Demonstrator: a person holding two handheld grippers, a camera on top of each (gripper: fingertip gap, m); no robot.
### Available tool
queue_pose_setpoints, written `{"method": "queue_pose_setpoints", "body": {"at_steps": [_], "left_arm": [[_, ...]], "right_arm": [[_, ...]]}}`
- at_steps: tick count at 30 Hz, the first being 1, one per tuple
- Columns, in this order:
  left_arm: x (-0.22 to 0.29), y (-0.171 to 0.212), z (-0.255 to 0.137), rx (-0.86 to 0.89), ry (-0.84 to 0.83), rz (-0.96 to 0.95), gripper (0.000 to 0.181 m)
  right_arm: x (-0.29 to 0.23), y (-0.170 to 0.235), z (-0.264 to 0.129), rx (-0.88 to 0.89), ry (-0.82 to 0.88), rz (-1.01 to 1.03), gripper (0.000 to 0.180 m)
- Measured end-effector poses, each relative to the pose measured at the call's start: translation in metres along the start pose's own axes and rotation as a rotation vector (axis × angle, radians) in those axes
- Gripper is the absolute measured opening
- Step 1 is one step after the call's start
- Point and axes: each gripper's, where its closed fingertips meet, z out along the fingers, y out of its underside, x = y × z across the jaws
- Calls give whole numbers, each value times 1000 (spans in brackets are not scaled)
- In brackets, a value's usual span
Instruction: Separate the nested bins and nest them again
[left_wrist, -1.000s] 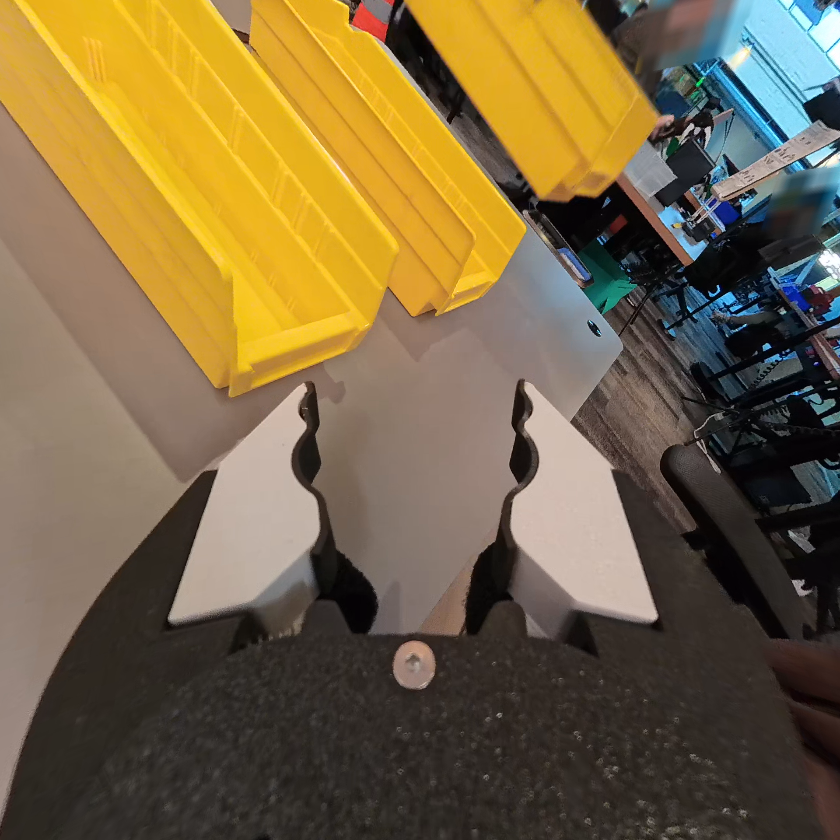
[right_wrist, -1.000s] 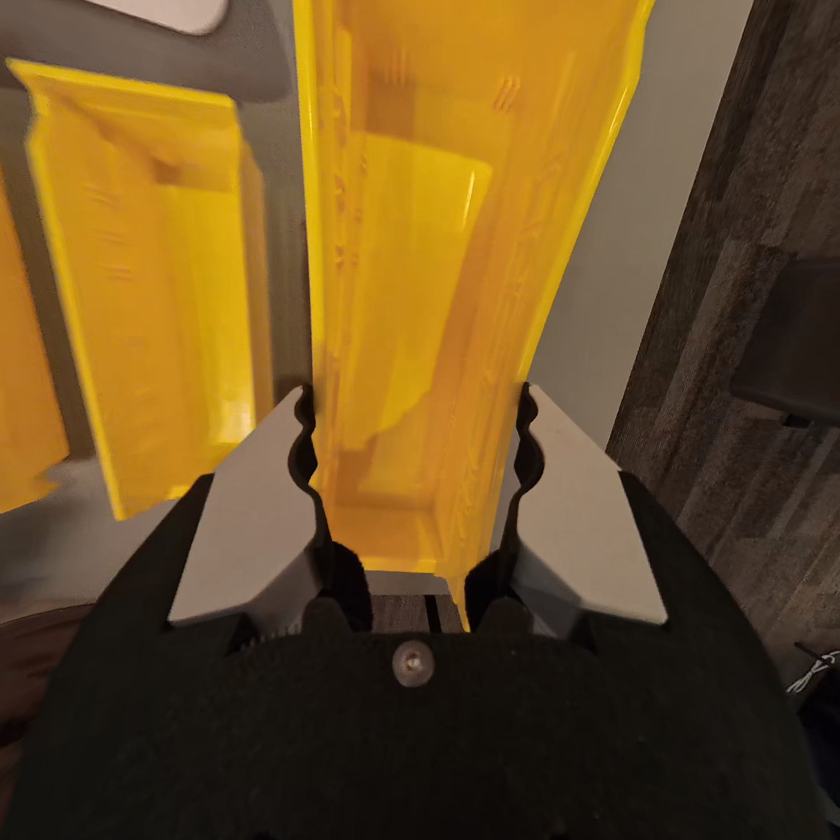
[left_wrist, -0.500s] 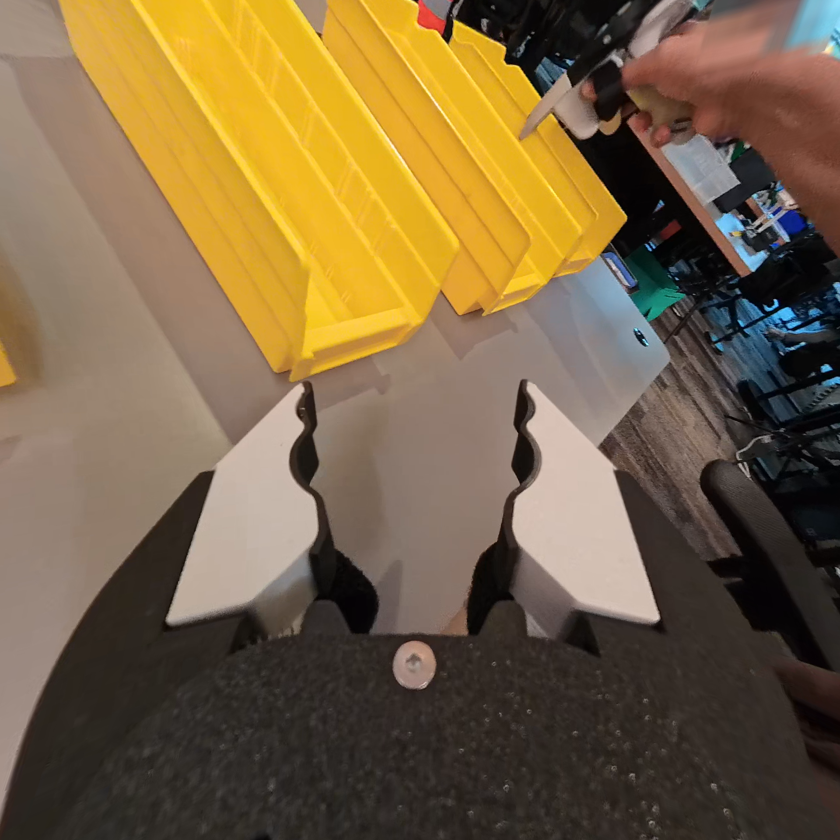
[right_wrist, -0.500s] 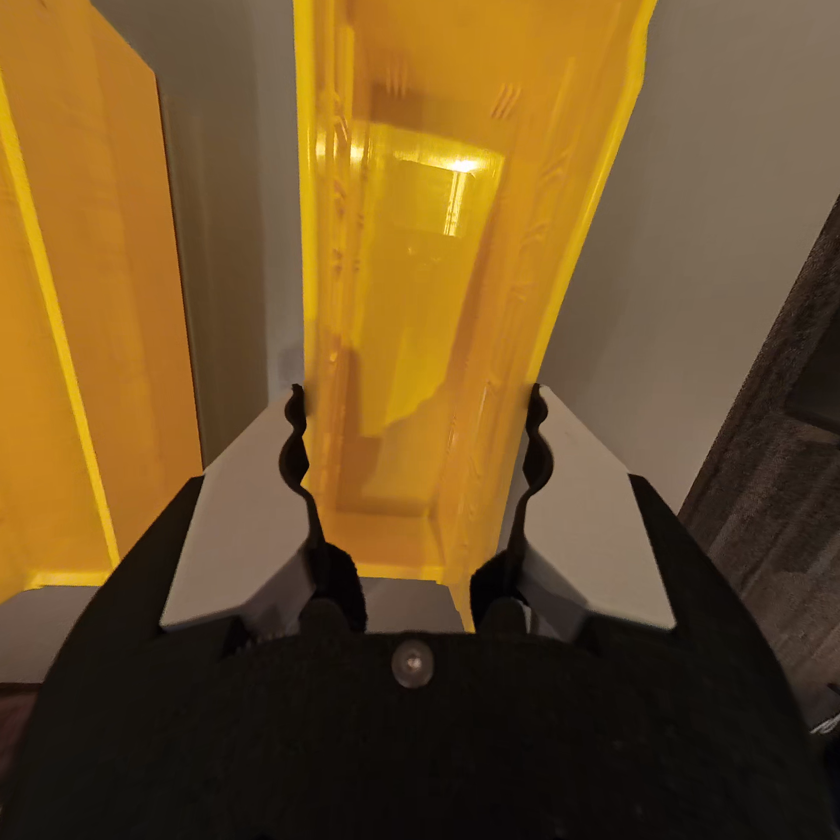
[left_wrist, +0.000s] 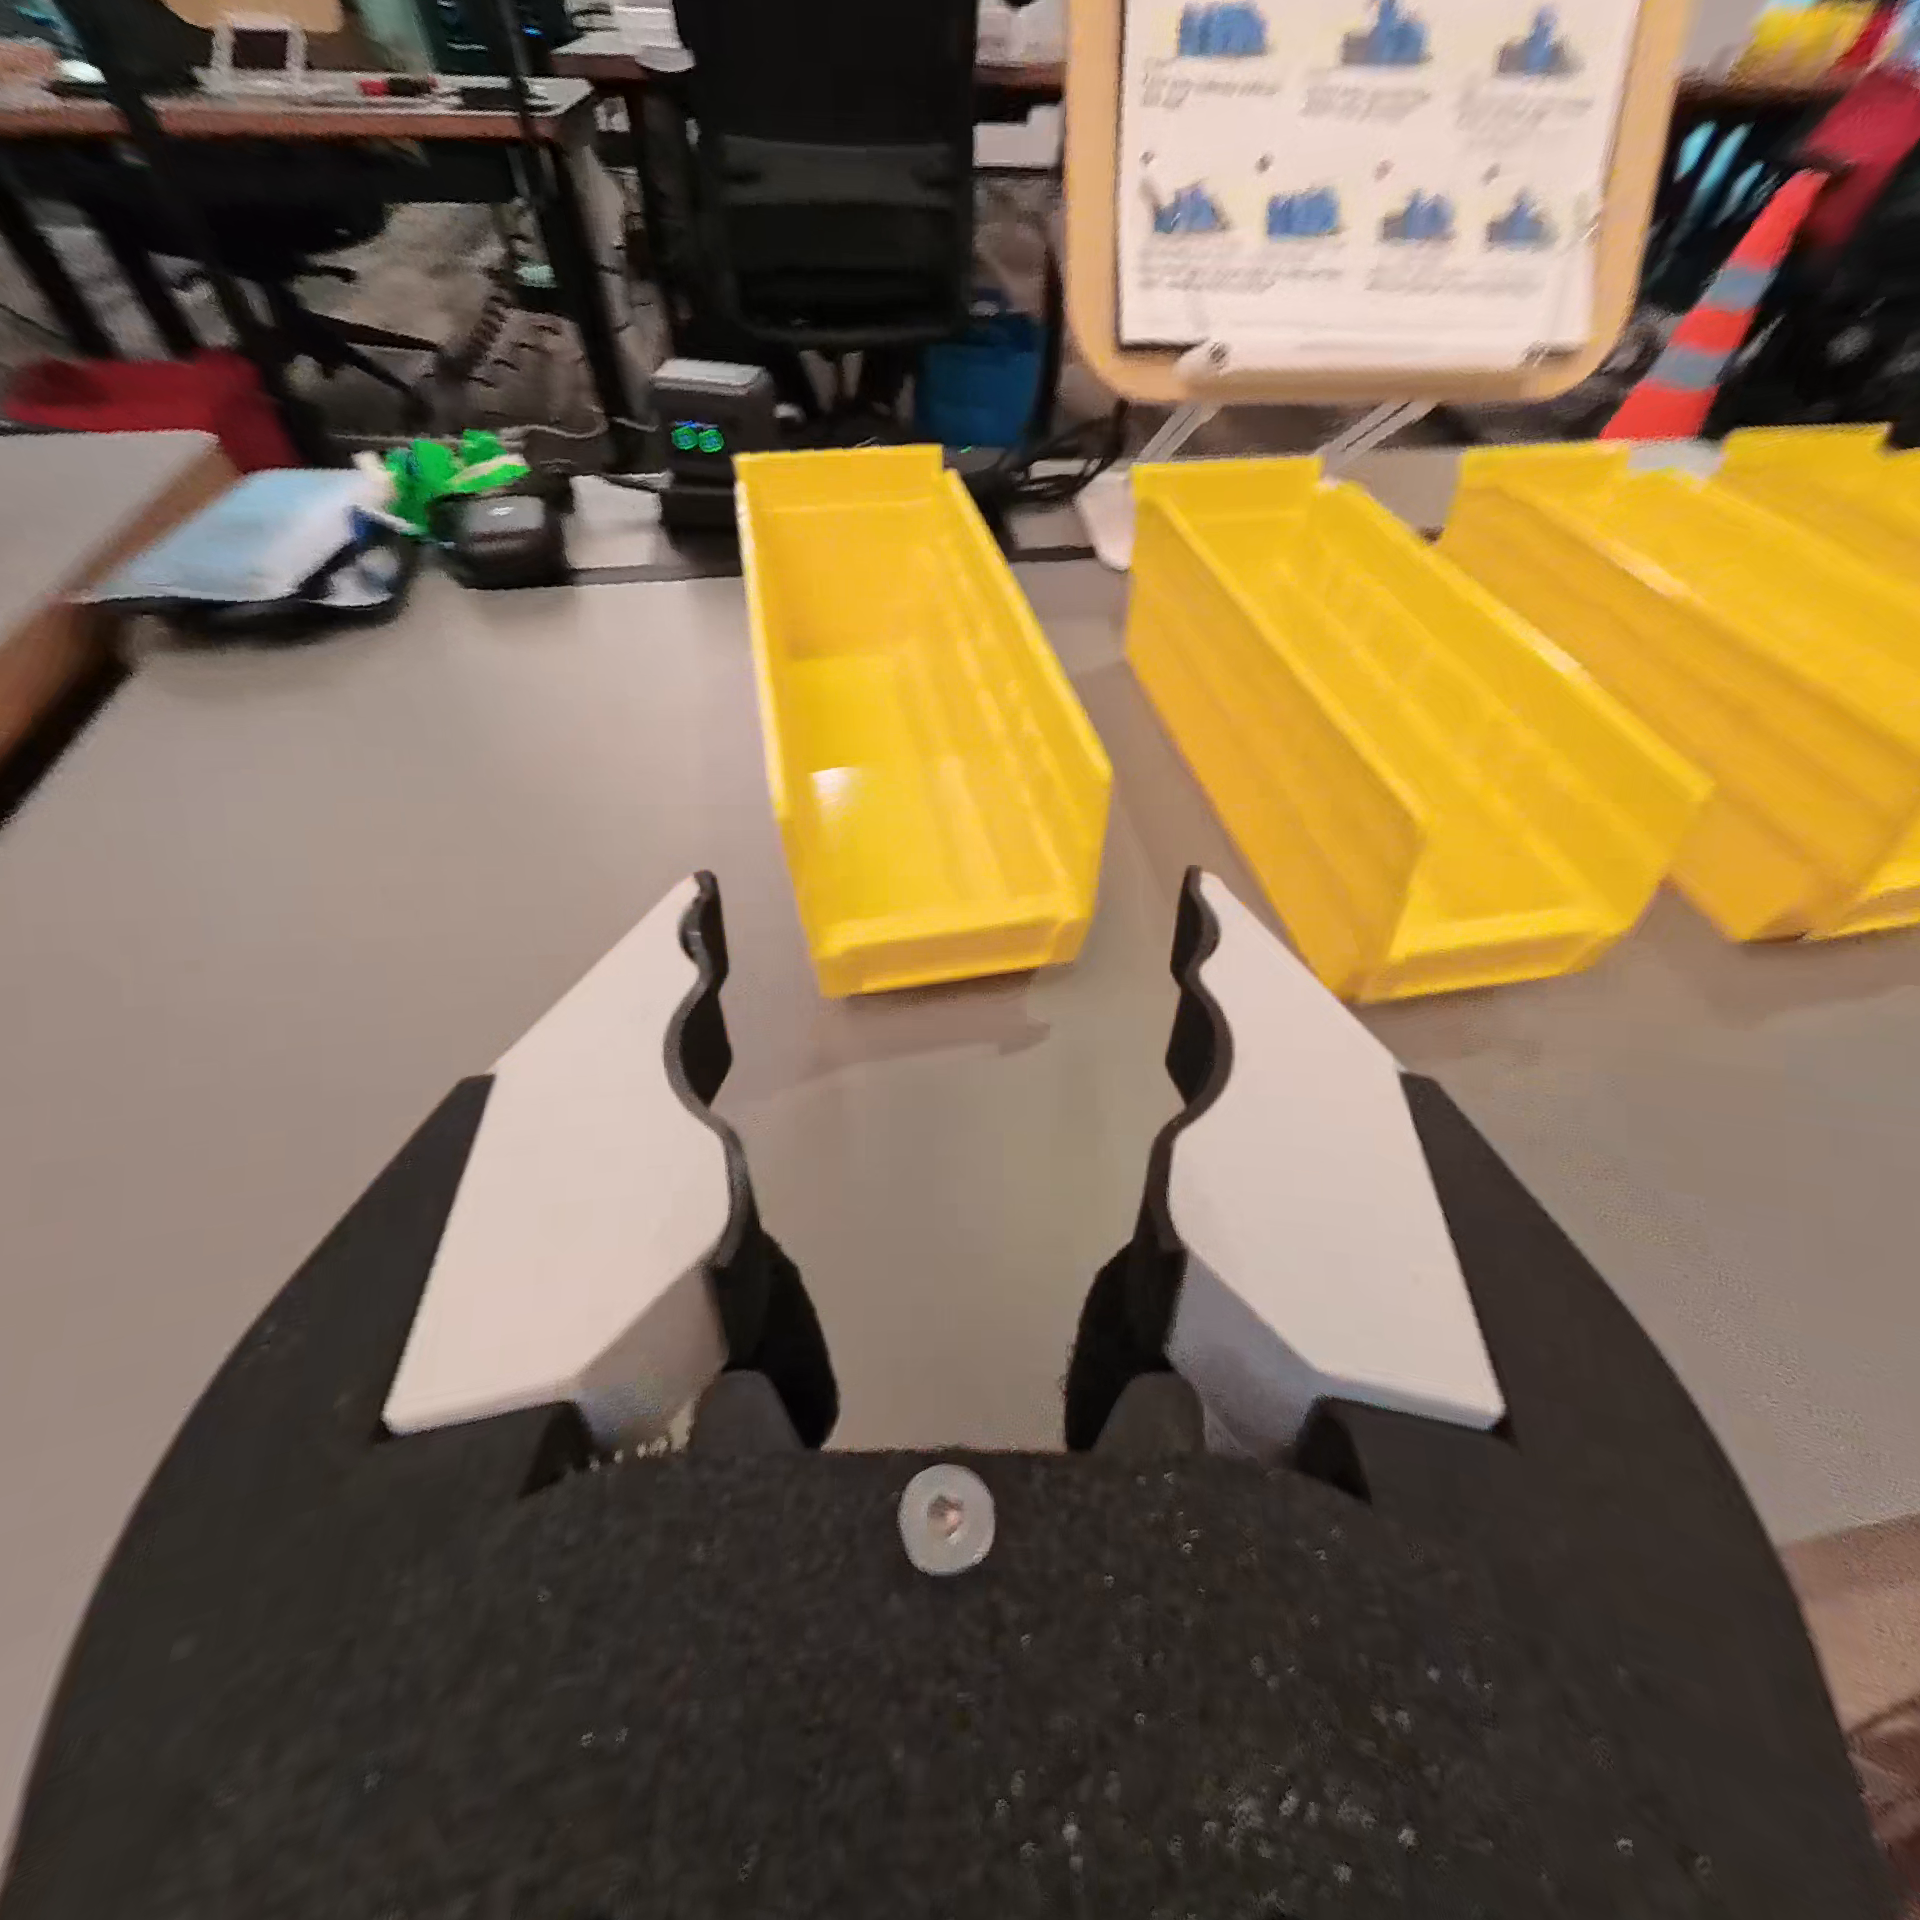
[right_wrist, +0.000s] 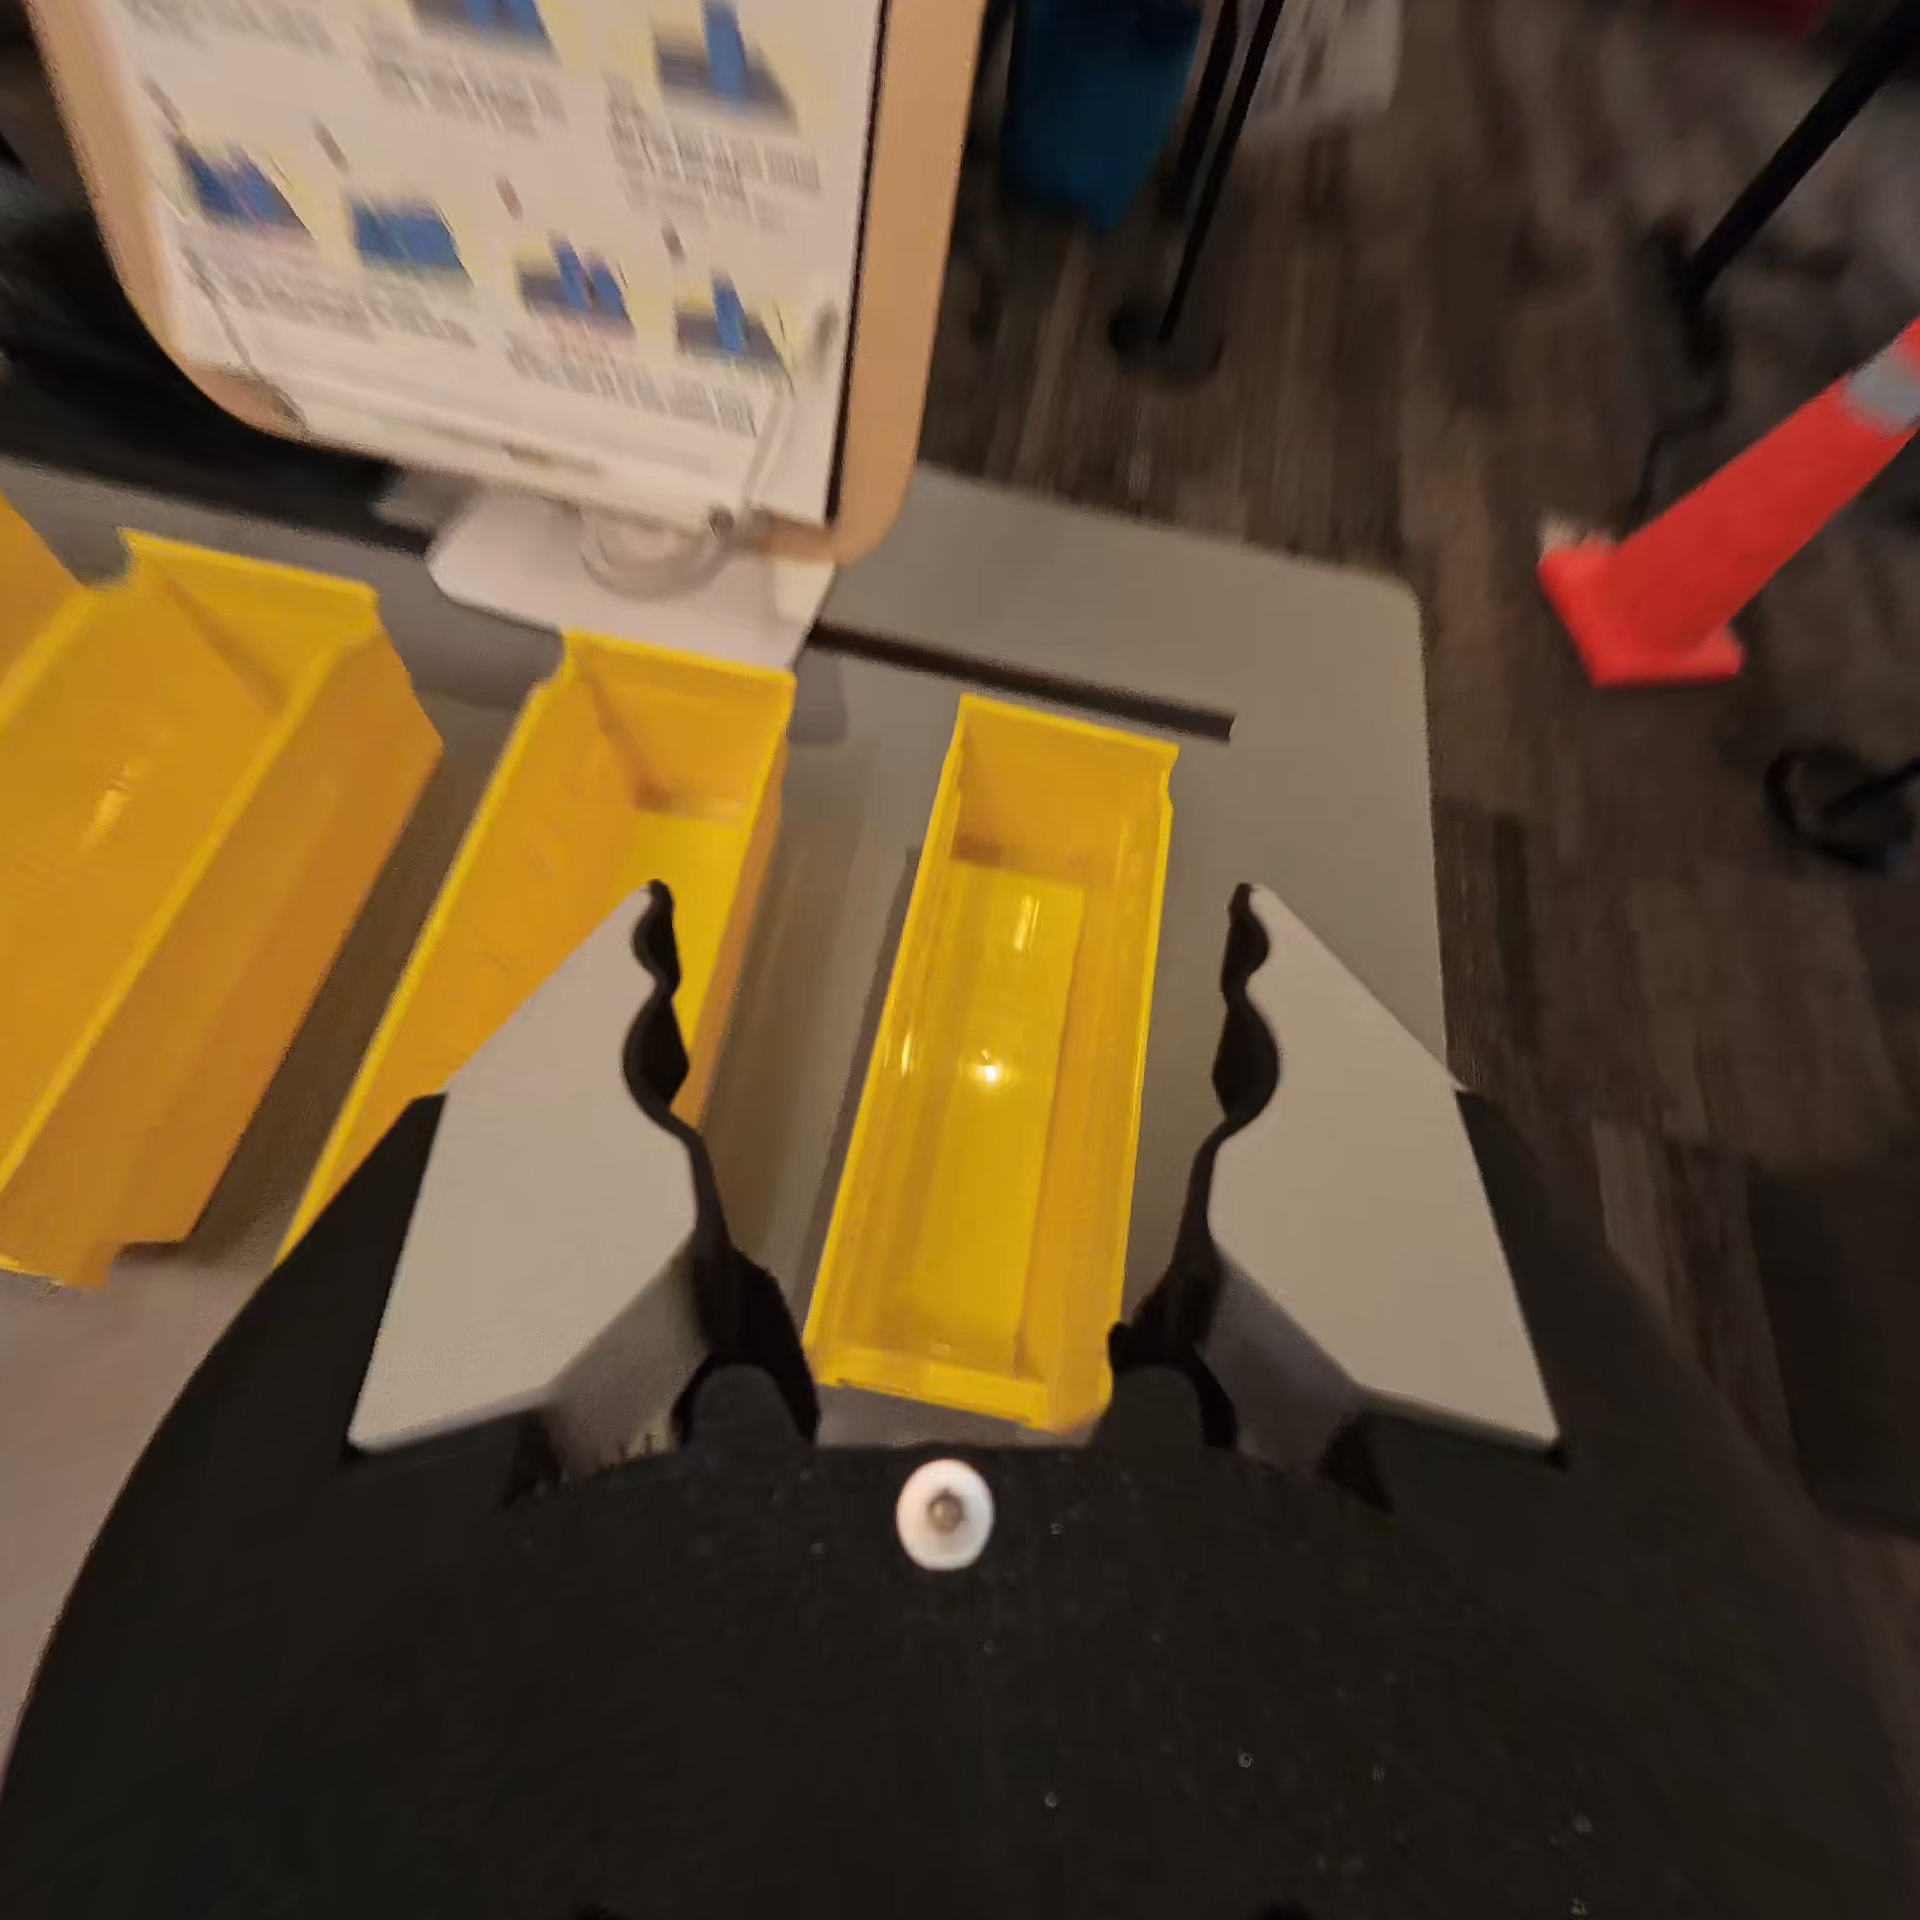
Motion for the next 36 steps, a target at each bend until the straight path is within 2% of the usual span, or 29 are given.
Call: {"method": "queue_pose_setpoints", "body": {"at_steps": [3, 5, 7, 10, 13, 17, 22, 25, 29, 36], "left_arm": [[15, 7, -17, 16, 64, 55, 78], [34, 13, -27, 22, 146, 3, 82], [48, 21, -38, 19, 202, -65, 71], [51, 23, -44, 40, 166, -59, 68], [48, 23, -43, 37, 109, 72, 58], [46, 31, -33, 23, 78, 126, 43], [54, 41, -15, -61, 163, -6, 43], [53, 45, -12, -84, 160, 10, 43], [57, 44, -16, -82, 182, -10, 43], [58, 48, -12, -103, 203, -49, 44]], "right_arm": [[-21, 24, -47, 176, -36, 39, 84], [-52, 63, -63, 197, -140, 97, 80], [-76, 107, -73, 206, -168, 125, 73], [-96, 168, -79, 250, -85, 102, 72], [-125, 227, -84, 218, -78, 80, 66], [-130, 210, -102, 267, -57, 76, 58], [-134, 230, -80, 202, -119, 97, 69], [-129, 237, -75, 152, -99, 87, 69], [-137, 235, -73, 155, -170, 160, 68], [-140, 238, -69, 137, -147, 112, 69]]}}
